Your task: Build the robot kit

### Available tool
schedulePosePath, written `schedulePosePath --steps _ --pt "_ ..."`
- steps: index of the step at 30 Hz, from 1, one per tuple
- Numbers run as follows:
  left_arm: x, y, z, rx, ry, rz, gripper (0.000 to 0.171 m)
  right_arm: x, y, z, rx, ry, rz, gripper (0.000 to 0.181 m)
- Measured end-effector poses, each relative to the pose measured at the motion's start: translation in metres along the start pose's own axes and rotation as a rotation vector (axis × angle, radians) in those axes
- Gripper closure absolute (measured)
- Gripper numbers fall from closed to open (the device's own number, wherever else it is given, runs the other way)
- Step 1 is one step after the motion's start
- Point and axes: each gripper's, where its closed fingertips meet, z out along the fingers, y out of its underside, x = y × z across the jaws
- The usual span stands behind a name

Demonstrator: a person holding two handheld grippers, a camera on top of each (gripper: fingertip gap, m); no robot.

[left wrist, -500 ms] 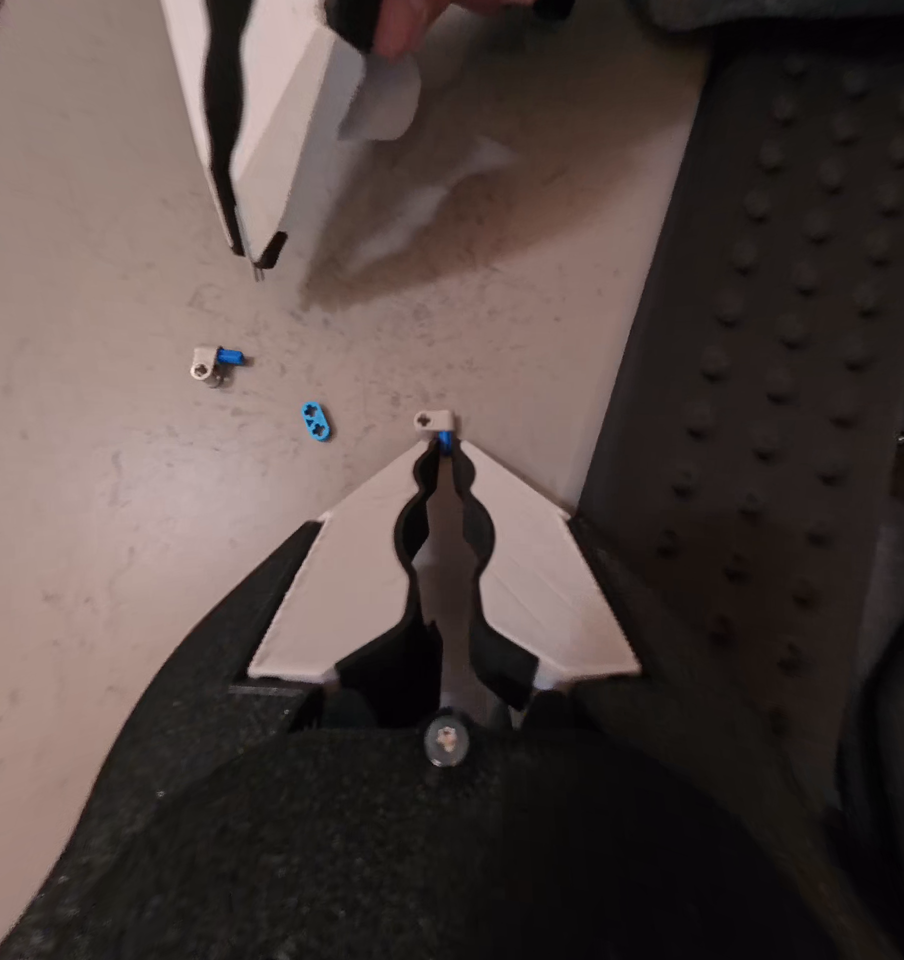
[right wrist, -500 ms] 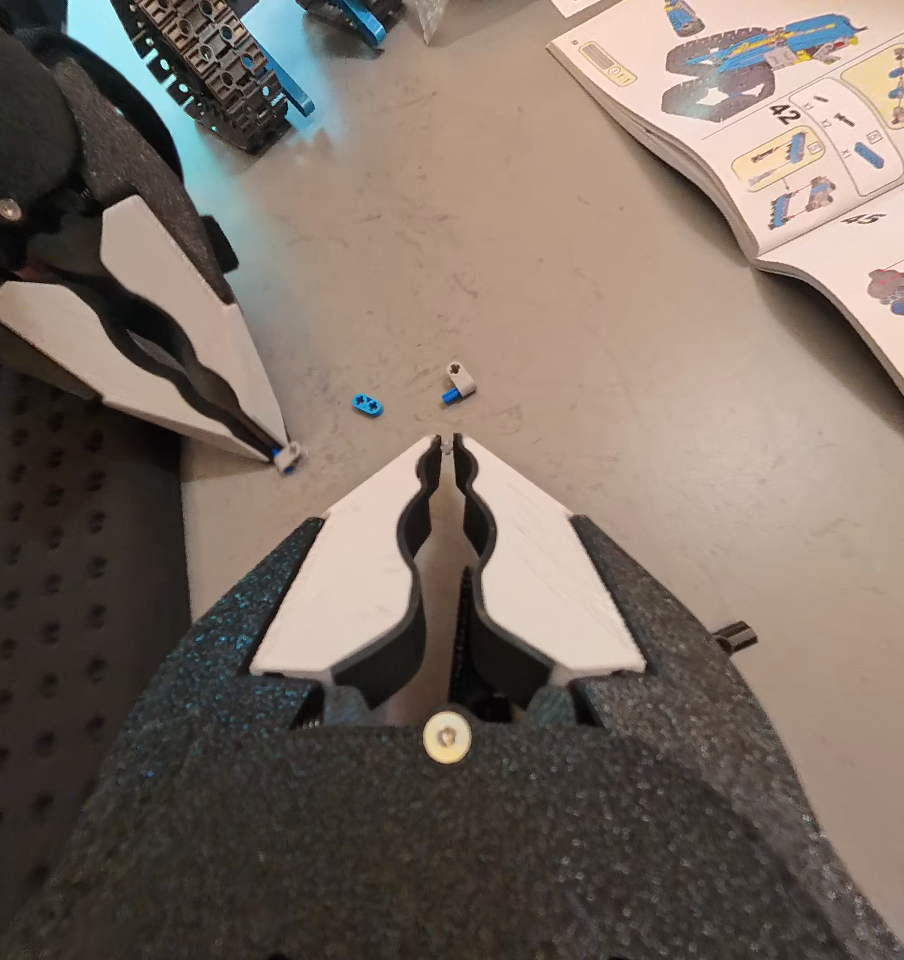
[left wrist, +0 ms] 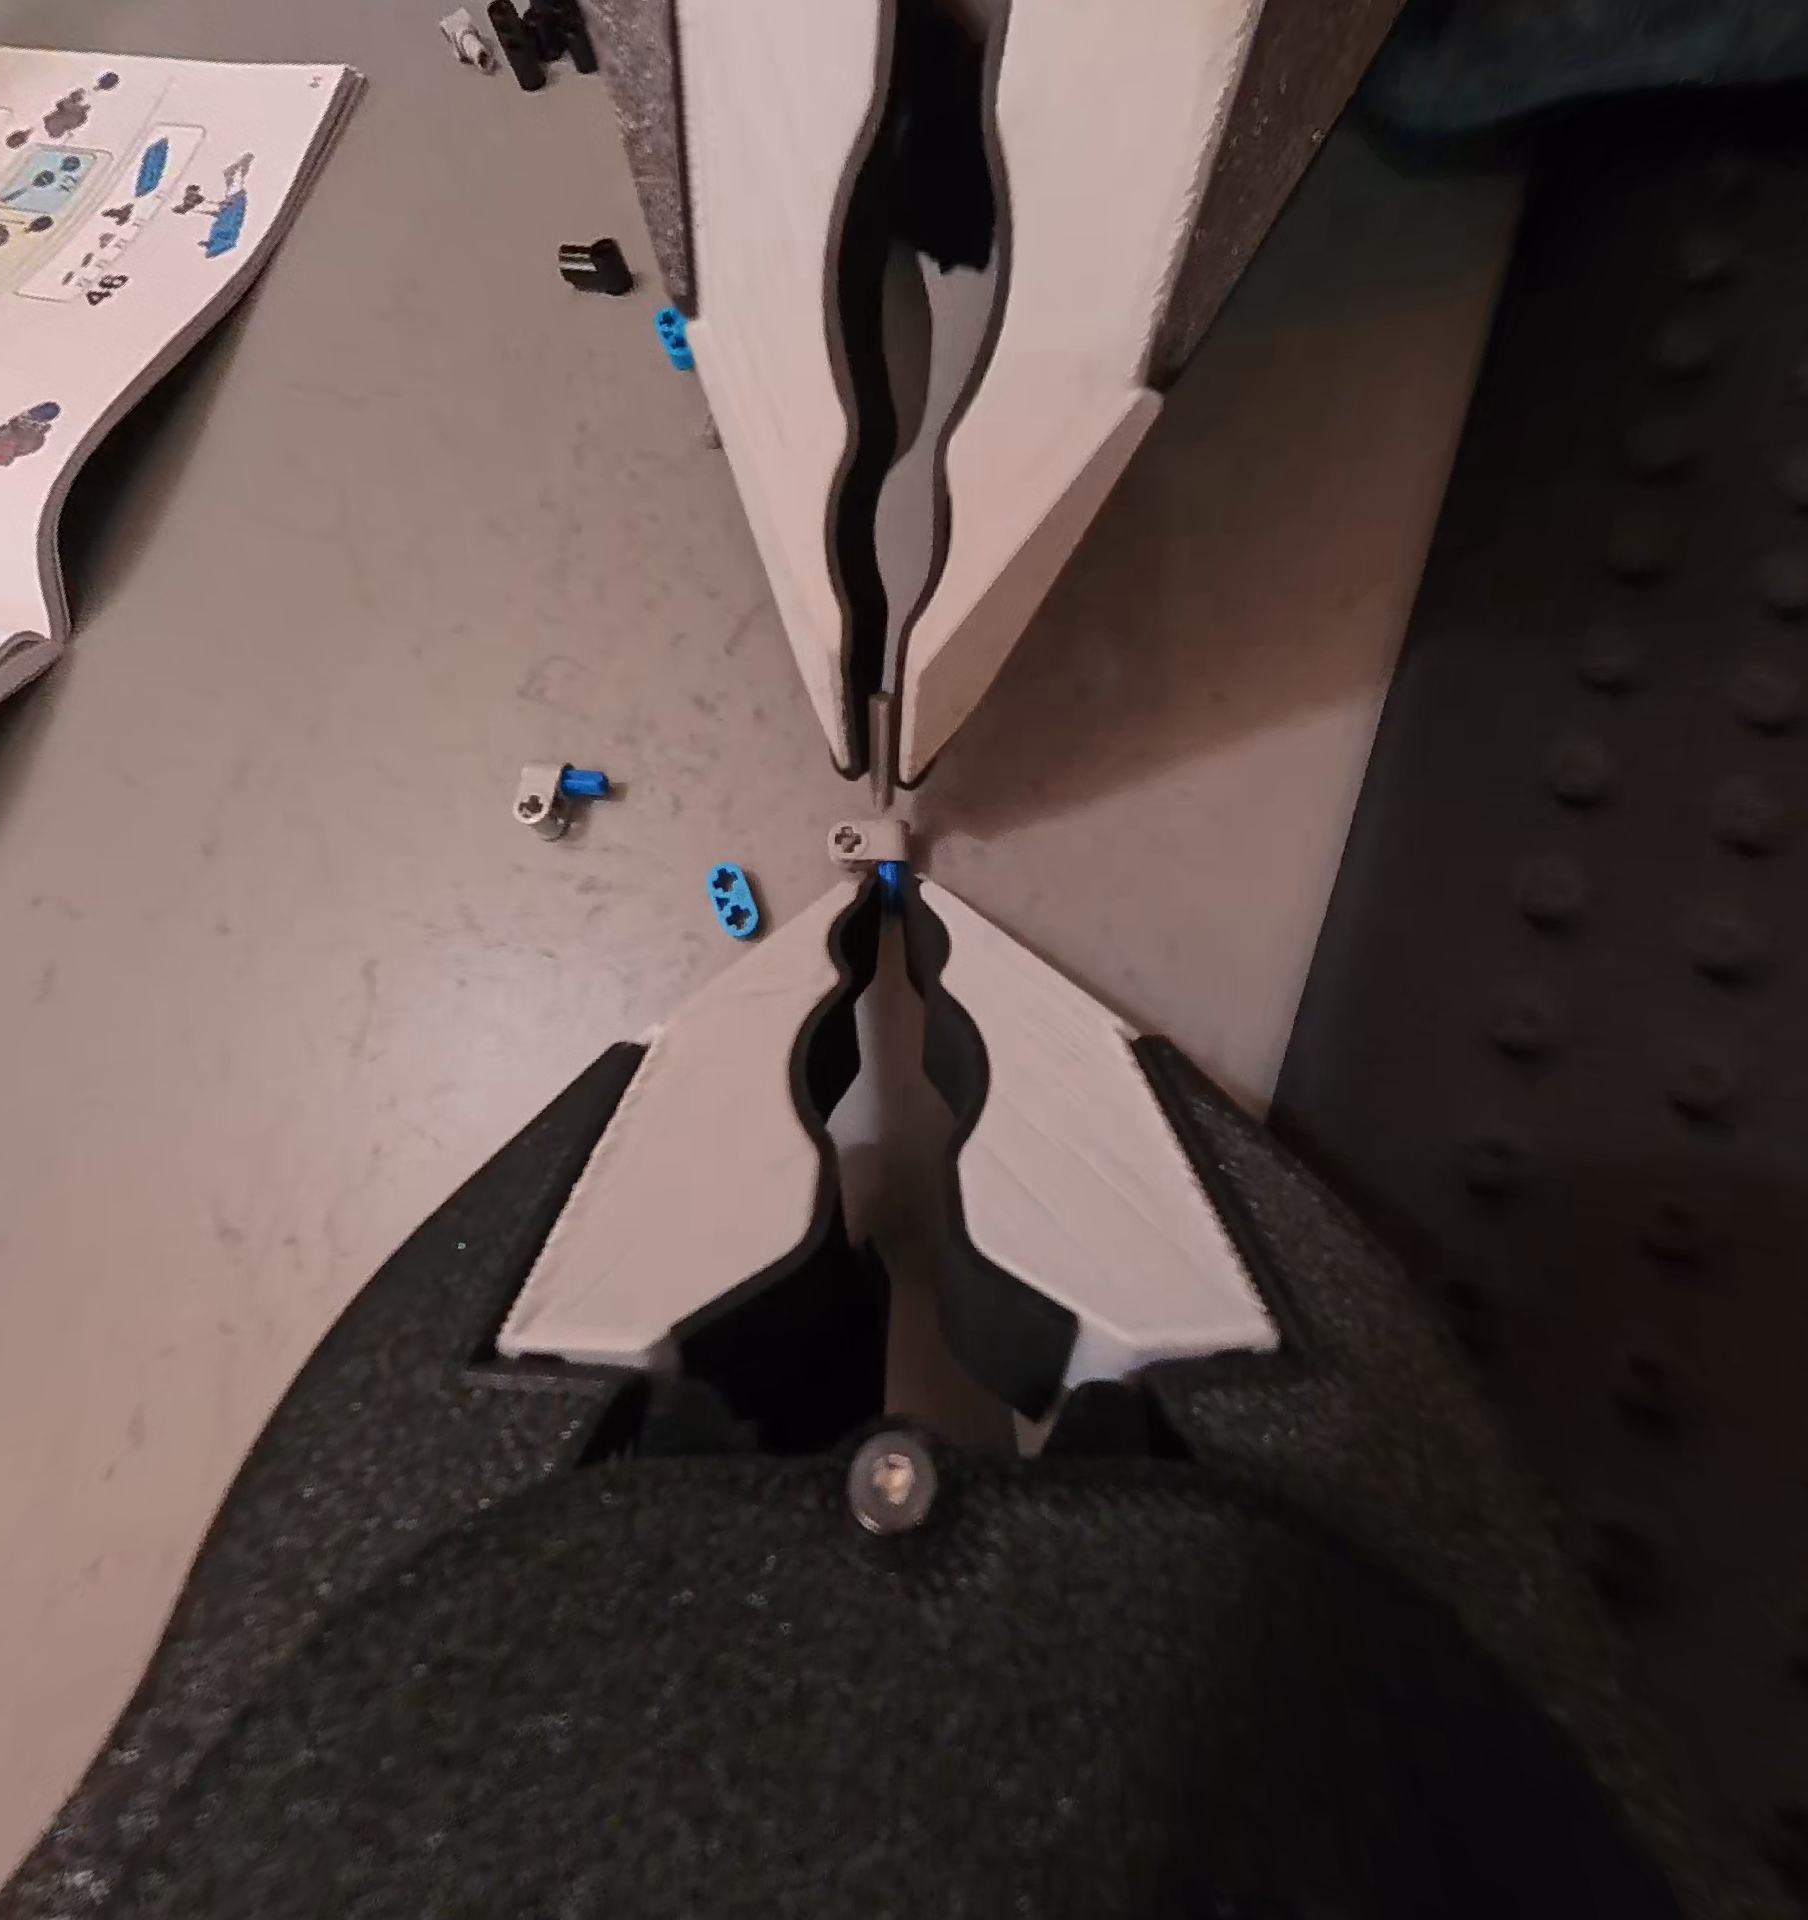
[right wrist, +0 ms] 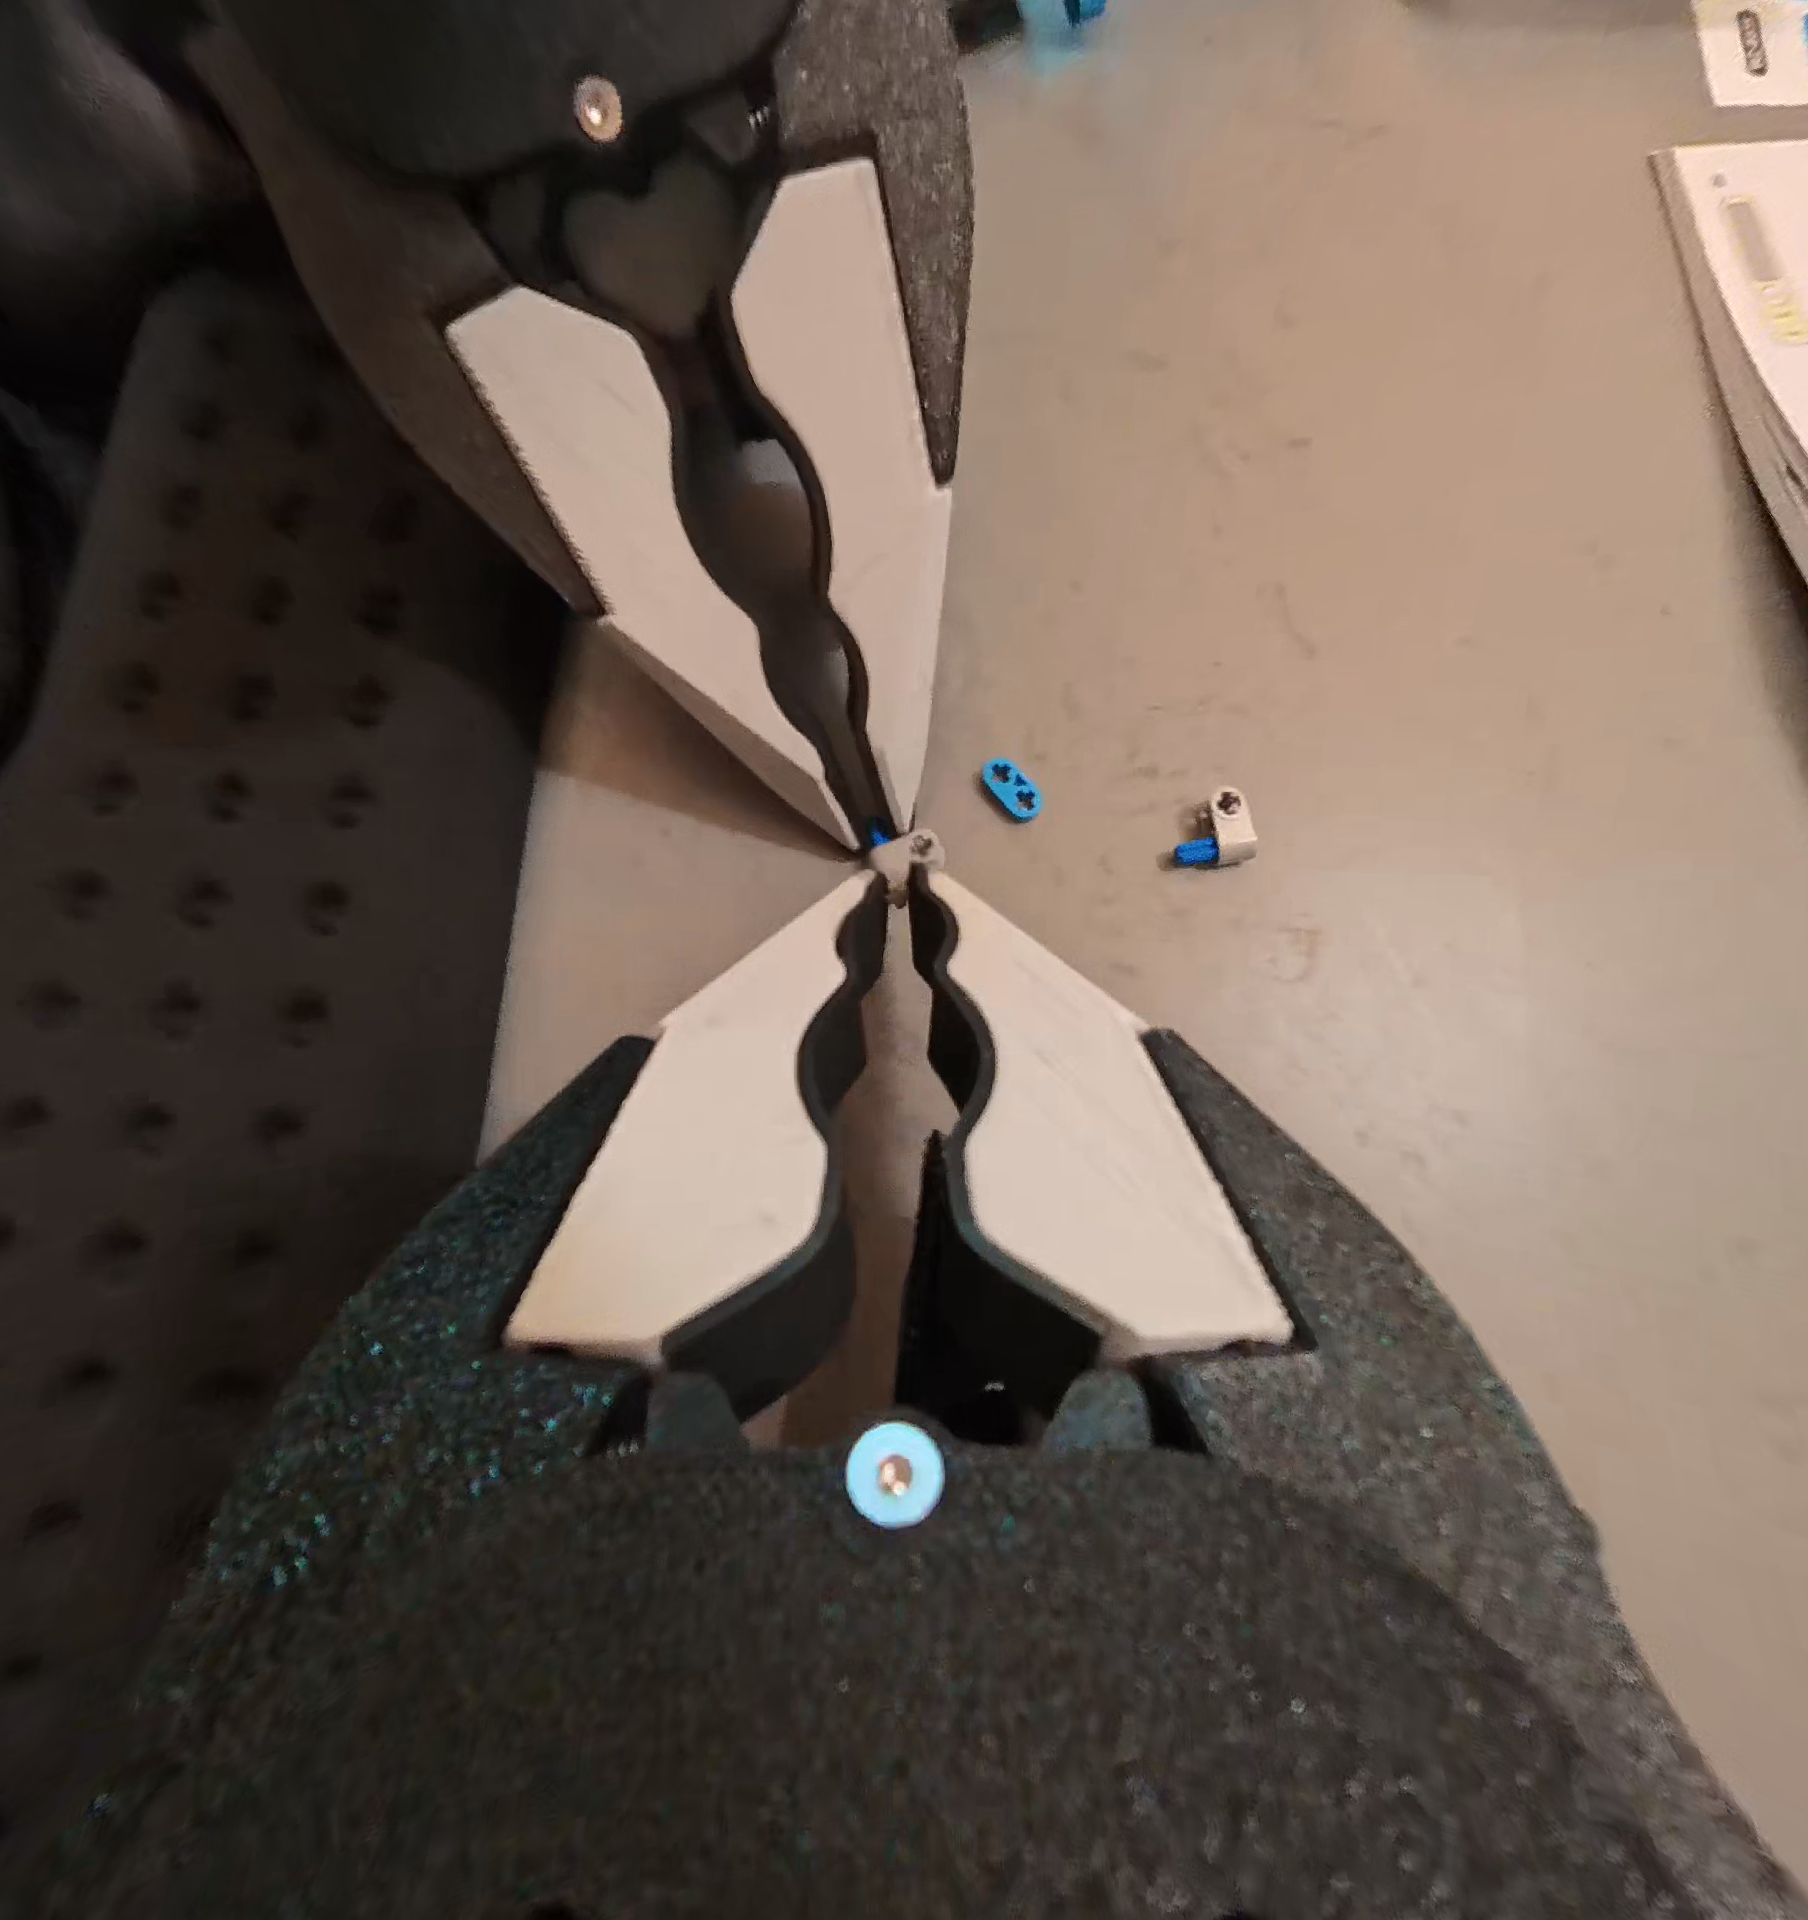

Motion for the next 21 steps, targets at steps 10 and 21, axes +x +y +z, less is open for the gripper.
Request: schedulePosePath --steps 10,21 --pt "-0.0008 -0.0021 0.0025 0.002 0.025 -0.003 0.168 0.0099 -0.0032 0.0084 -0.227 -0.072 -0.123 0.178" --pt "-0.0006 -0.0021 0.0028 0.003 0.061 -0.032 0.168 0.0062 0.0003 0.0067 -0.304 -0.1 -0.147 0.178"
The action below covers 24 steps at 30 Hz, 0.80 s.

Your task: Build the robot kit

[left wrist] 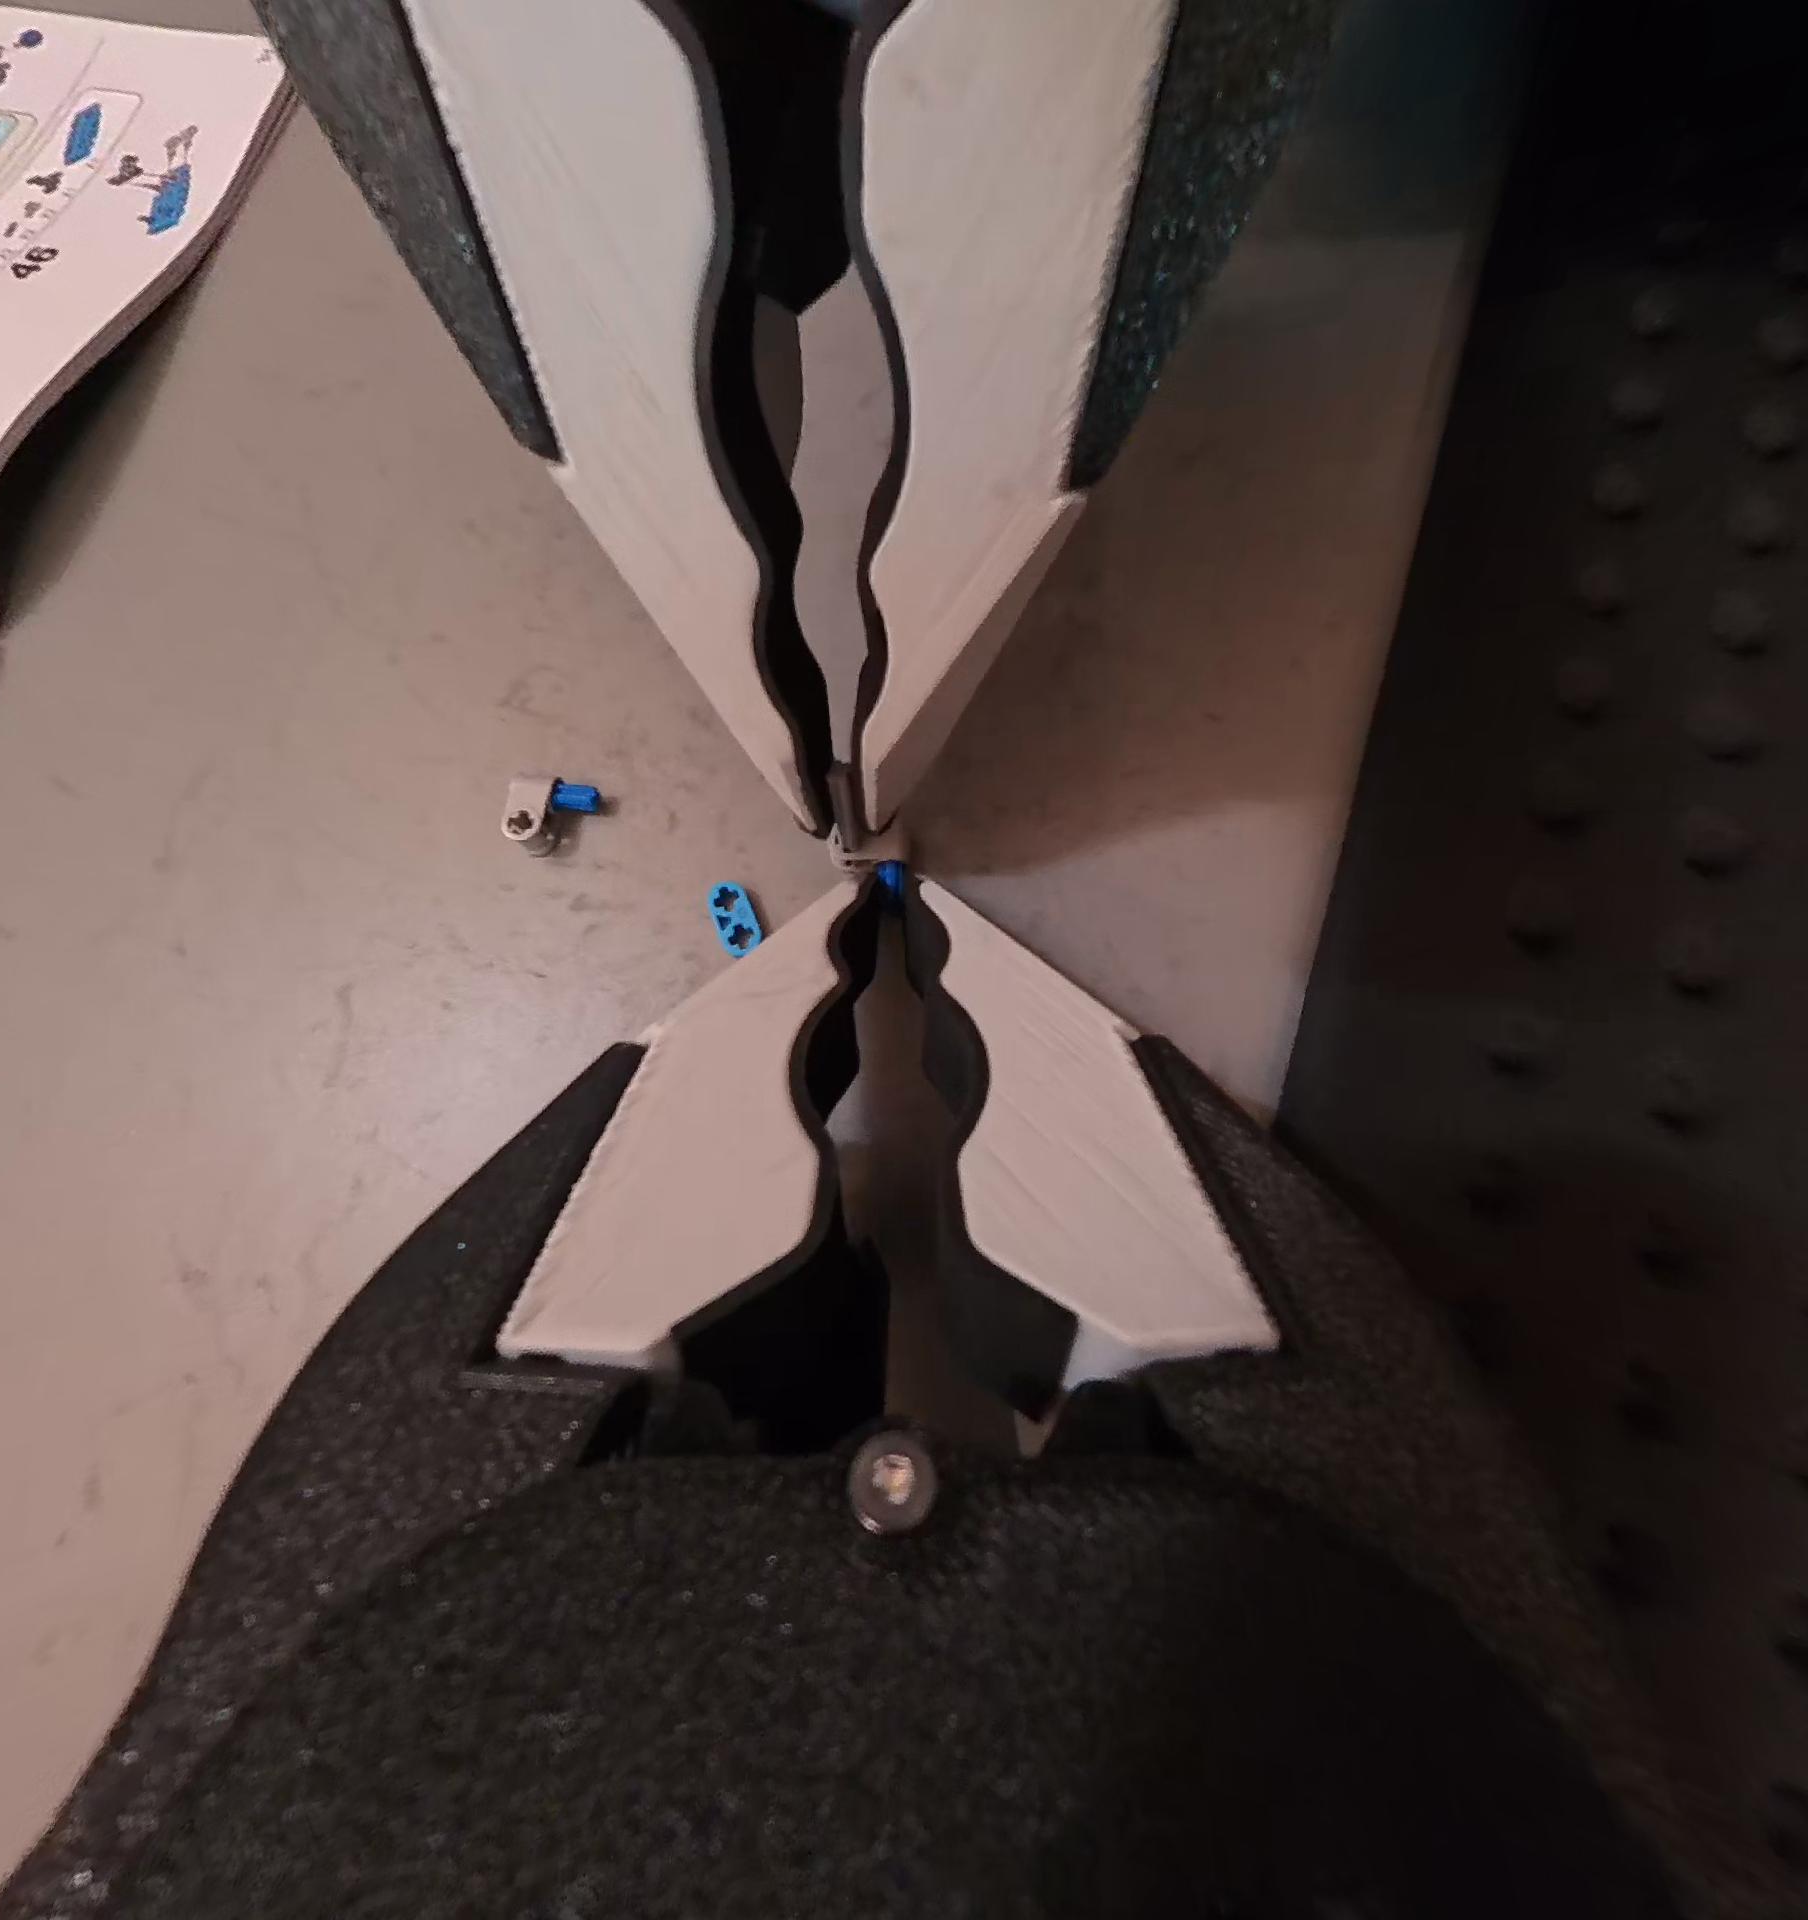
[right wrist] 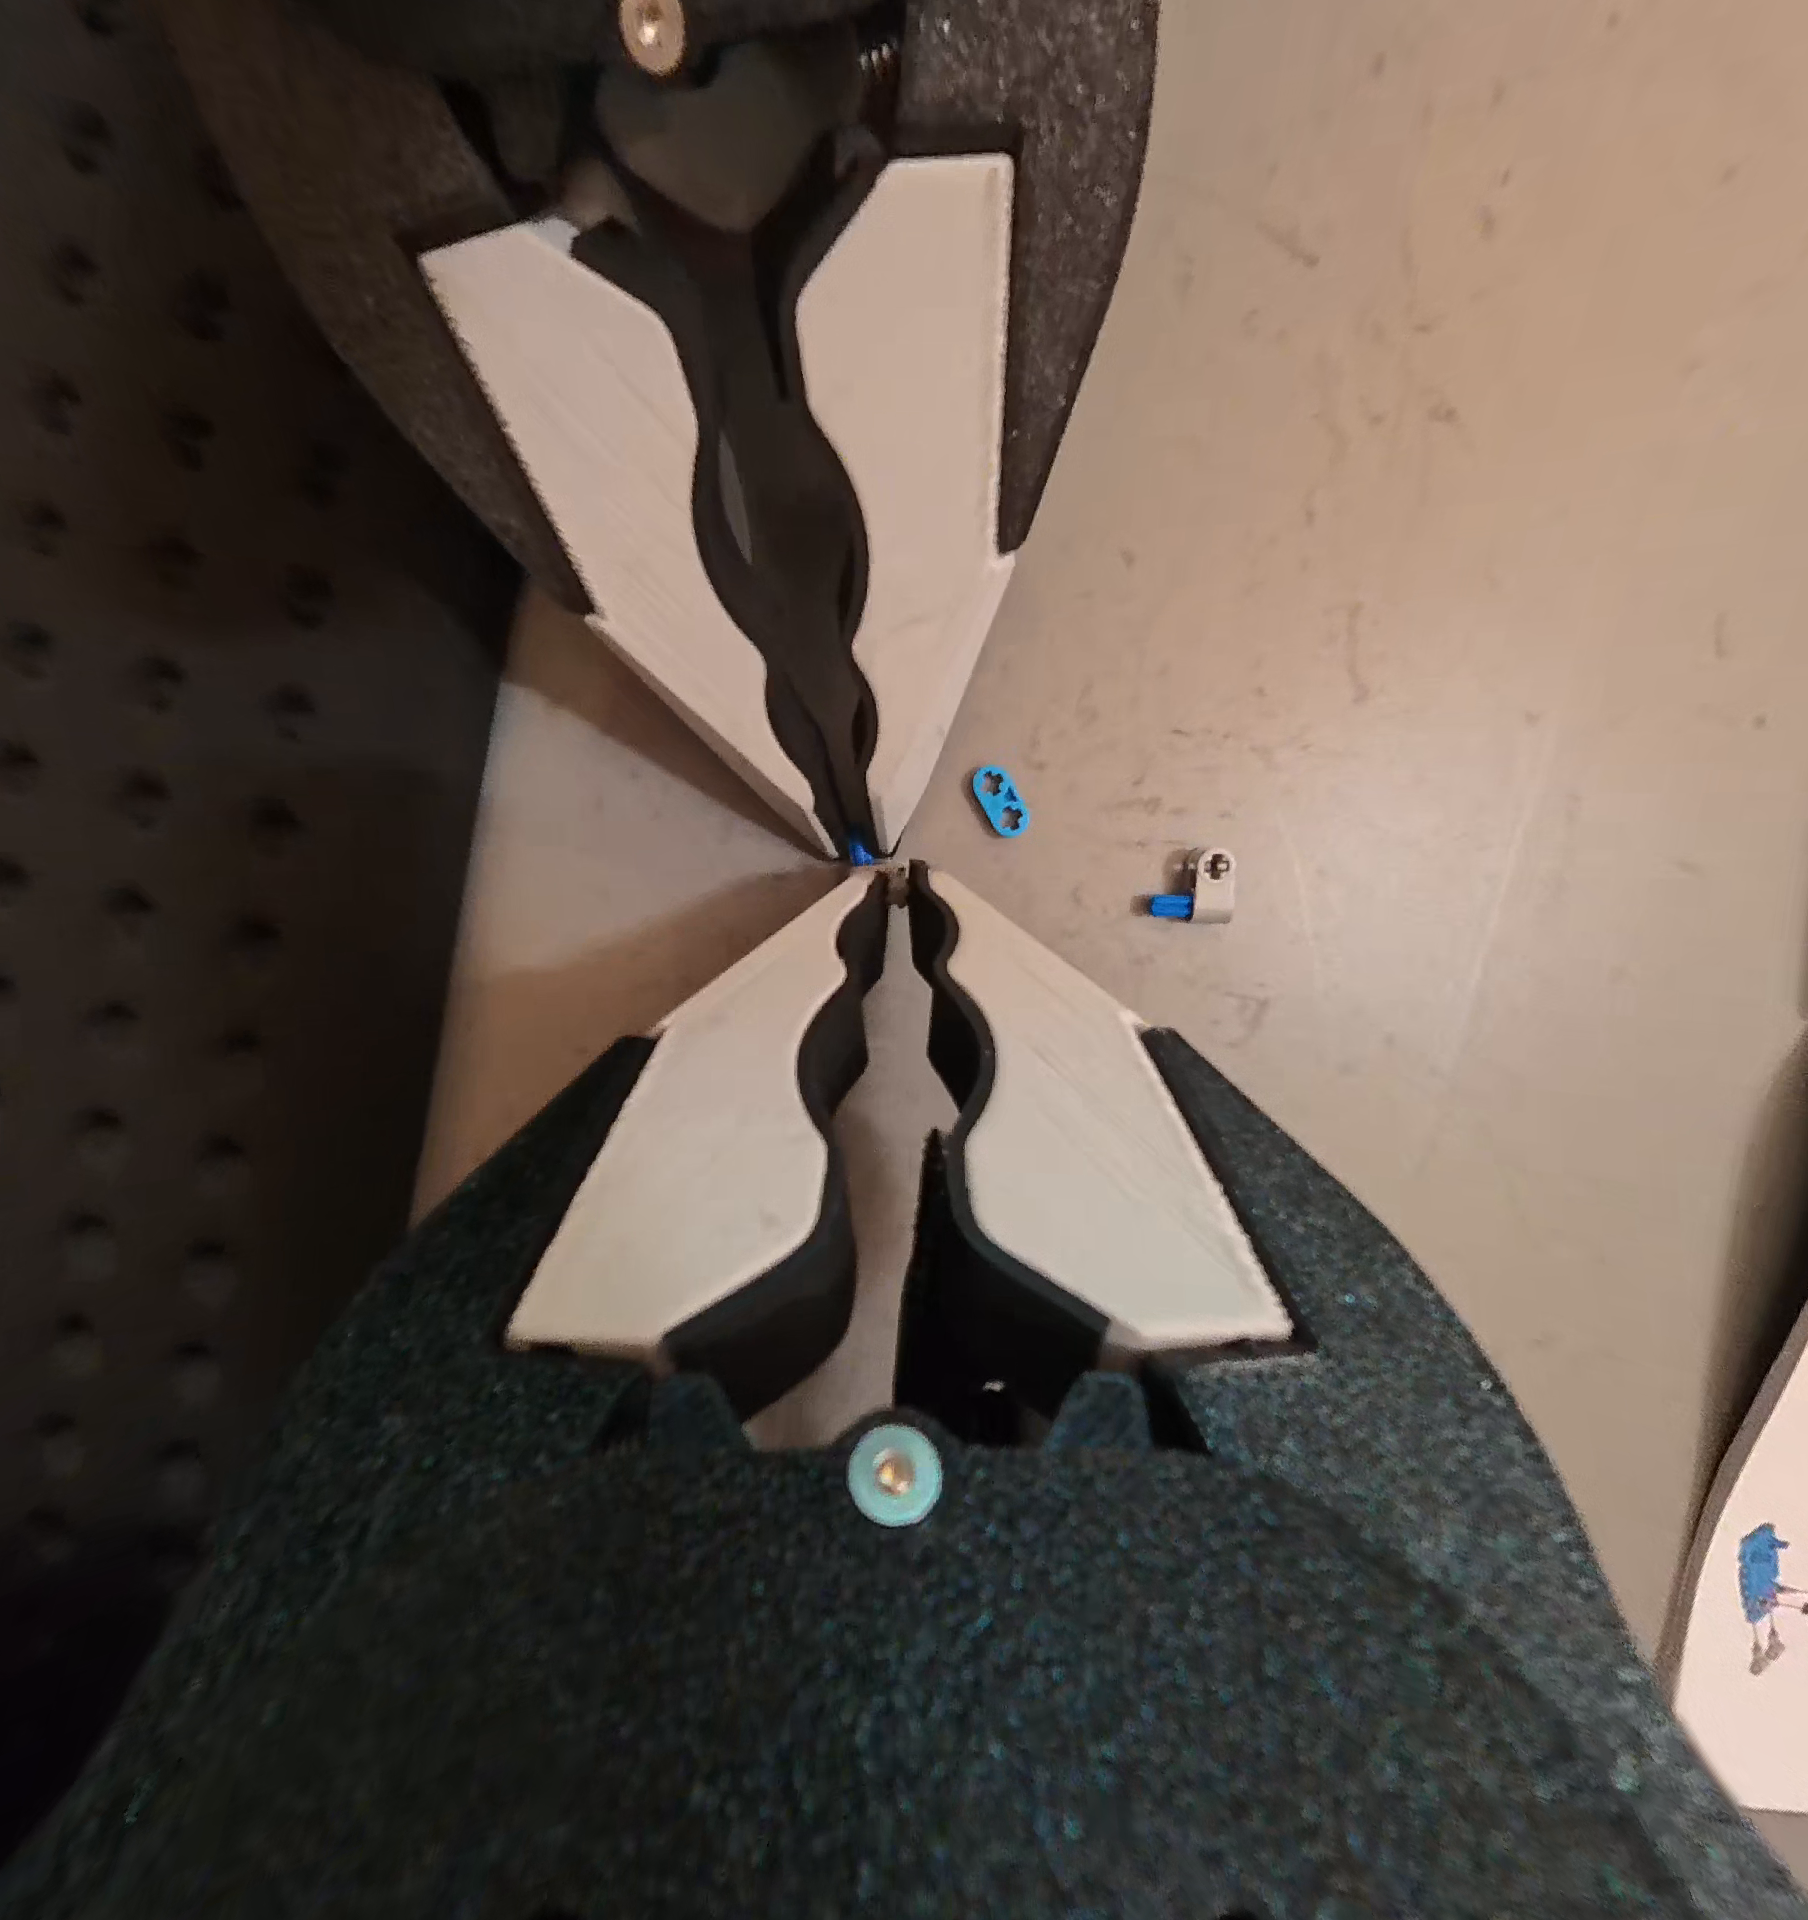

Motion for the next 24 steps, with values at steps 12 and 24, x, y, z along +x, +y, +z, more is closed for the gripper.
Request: schedulePosePath --steps 12,24 --pt "-0.0003 -0.0006 0.0002 0.0 0.082 -0.082 0.168 0.0015 0.0019 0.0003 -0.131 0.05 -0.191 0.178" --pt "-0.0002 0.0009 -0.001 -0.01 0.216 -0.03 0.168 -0.0047 0.0076 0.0049 -0.172 -0.111 -0.324 0.178"
